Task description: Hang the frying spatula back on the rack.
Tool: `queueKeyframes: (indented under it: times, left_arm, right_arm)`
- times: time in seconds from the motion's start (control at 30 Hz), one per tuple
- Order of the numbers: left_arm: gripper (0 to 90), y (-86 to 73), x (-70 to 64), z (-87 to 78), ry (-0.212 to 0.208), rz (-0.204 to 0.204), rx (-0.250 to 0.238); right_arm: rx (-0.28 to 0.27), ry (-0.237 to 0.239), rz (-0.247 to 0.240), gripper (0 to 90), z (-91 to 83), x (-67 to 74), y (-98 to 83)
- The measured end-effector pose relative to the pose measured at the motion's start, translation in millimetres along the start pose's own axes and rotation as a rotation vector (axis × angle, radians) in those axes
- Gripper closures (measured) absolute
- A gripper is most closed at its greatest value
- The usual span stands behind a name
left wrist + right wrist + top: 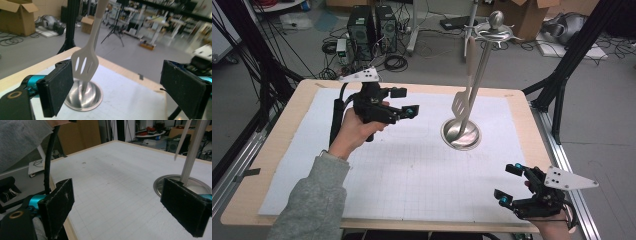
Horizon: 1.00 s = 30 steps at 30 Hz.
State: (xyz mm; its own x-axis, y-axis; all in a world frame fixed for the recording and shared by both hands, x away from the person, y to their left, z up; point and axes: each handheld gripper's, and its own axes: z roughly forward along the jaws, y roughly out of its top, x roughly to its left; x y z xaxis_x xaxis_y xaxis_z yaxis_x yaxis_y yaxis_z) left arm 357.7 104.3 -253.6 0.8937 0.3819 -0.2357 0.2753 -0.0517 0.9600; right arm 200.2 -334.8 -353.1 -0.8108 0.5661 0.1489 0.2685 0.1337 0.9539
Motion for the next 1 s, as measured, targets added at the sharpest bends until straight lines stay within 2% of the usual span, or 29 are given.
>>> queueKeyframes:
  times: [0.17,0.27,0.77,1.0]
  left_arm:
    - [11.1,-5.8,-4.6,-14.2,0.023,0.039,0.006]
    - [11.1,-9.9,-3.8,-24.8,0.003,0.030,-0.009]
    - [11.0,-33.9,1.6,-83.8,0.164,0.064,-0.027]
    - [11.0,-45.1,-7.2,-106.9,0.223,0.080,-0.034]
  right_arm:
    - [0.005,0.014,-0.004,10.7,7.8,-3.7,1.1]
    - [0.005,0.020,-0.004,10.7,10.8,-5.2,2.0]
    - [-0.017,0.040,-0.002,10.7,19.2,-14.2,7.9]
    - [-0.035,0.063,-0.005,10.8,25.0,-18.6,14.6]
